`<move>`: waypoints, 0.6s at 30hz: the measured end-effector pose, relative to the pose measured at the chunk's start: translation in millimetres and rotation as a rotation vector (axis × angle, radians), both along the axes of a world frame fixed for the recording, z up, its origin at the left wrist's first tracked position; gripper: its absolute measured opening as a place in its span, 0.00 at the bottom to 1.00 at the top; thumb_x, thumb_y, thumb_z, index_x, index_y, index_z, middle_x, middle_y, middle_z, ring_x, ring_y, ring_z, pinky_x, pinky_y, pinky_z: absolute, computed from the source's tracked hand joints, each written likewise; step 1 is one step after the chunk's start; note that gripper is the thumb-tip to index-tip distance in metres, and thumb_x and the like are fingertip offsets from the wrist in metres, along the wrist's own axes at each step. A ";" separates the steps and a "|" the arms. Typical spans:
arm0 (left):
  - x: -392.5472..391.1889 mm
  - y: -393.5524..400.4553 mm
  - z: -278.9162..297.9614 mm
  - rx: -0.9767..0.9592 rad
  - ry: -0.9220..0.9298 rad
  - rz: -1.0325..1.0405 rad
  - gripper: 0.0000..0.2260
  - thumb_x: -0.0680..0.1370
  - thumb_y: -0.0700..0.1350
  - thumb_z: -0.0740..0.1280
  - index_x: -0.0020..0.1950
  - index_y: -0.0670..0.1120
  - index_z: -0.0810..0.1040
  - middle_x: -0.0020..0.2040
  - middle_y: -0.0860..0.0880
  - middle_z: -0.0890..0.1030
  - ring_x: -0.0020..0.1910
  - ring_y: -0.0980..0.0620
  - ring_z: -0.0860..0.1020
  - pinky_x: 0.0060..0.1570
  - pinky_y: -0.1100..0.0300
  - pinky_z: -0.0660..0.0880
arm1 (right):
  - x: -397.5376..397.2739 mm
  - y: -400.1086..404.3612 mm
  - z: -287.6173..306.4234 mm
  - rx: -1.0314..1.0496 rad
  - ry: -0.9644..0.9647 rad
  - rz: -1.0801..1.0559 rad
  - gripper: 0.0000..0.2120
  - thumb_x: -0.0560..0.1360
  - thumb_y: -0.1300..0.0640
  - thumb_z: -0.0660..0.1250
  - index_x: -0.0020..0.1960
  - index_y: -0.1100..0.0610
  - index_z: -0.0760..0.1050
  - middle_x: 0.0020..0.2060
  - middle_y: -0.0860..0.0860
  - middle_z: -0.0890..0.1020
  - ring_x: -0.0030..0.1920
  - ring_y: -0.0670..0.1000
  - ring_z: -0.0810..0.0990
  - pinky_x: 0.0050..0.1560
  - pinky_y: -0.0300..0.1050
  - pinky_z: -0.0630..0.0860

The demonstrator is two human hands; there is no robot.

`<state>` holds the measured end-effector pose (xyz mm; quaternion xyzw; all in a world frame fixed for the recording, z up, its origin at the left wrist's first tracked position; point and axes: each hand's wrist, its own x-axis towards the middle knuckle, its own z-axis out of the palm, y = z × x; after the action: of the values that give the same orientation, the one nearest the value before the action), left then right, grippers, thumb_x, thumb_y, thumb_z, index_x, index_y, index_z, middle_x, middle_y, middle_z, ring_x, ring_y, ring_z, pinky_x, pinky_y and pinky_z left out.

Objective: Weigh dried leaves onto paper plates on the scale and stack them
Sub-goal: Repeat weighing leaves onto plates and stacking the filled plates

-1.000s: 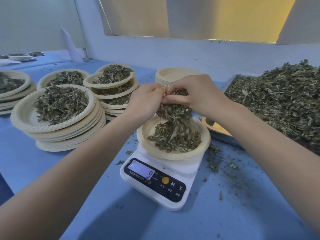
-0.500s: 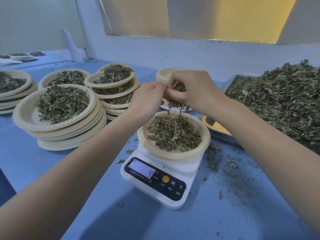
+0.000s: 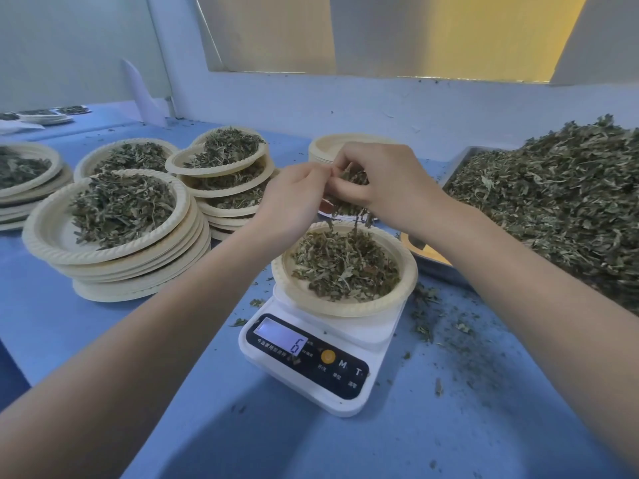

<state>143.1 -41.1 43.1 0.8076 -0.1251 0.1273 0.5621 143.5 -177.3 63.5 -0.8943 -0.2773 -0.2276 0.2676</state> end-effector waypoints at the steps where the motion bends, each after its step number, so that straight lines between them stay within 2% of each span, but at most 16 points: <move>1: -0.2 -0.3 0.1 0.002 0.000 -0.006 0.17 0.80 0.44 0.55 0.36 0.52 0.77 0.35 0.53 0.80 0.29 0.60 0.77 0.28 0.69 0.70 | -0.3 -0.2 -0.1 0.008 0.006 -0.003 0.05 0.75 0.54 0.68 0.42 0.54 0.74 0.36 0.48 0.76 0.38 0.50 0.73 0.37 0.35 0.64; 5: -0.2 -2.1 0.6 -0.019 0.016 -0.023 0.16 0.80 0.45 0.55 0.36 0.51 0.77 0.35 0.53 0.80 0.29 0.59 0.77 0.29 0.67 0.71 | -2.1 -1.7 -0.5 0.035 0.022 -0.019 0.05 0.74 0.54 0.68 0.44 0.53 0.73 0.36 0.44 0.74 0.39 0.49 0.73 0.38 0.30 0.65; 8: -0.3 -2.9 0.3 -0.042 0.041 -0.038 0.16 0.80 0.45 0.56 0.36 0.51 0.77 0.30 0.56 0.78 0.30 0.56 0.77 0.34 0.62 0.71 | -3.7 -2.7 -1.3 0.055 0.019 -0.026 0.05 0.74 0.55 0.68 0.46 0.56 0.75 0.39 0.47 0.77 0.37 0.46 0.71 0.39 0.26 0.64; 10: -0.3 -3.0 -0.4 -0.040 0.049 -0.036 0.16 0.81 0.46 0.56 0.36 0.50 0.76 0.31 0.56 0.77 0.30 0.54 0.76 0.36 0.59 0.71 | -5.0 -3.3 -1.6 0.061 0.036 -0.028 0.04 0.74 0.55 0.68 0.46 0.56 0.75 0.41 0.48 0.78 0.38 0.46 0.71 0.39 0.25 0.64; 12: -0.4 -2.9 -0.8 -0.036 0.047 -0.032 0.16 0.81 0.46 0.56 0.36 0.51 0.77 0.32 0.55 0.77 0.30 0.53 0.77 0.37 0.59 0.71 | -5.5 -3.8 -1.5 0.069 0.056 -0.024 0.04 0.74 0.55 0.68 0.46 0.54 0.74 0.42 0.48 0.78 0.39 0.46 0.71 0.39 0.25 0.64; 18: 0.4 -2.4 0.2 -0.049 0.045 -0.033 0.16 0.80 0.45 0.56 0.35 0.50 0.77 0.25 0.57 0.76 0.28 0.56 0.76 0.35 0.59 0.72 | -5.4 -2.3 -0.3 0.077 0.099 -0.002 0.05 0.74 0.56 0.68 0.46 0.53 0.72 0.43 0.48 0.77 0.33 0.40 0.71 0.35 0.30 0.68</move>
<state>143.5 -43.5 43.3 0.7940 -0.1228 0.1028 0.5864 138.1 -179.6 63.2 -0.8937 -0.2537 -0.1941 0.3149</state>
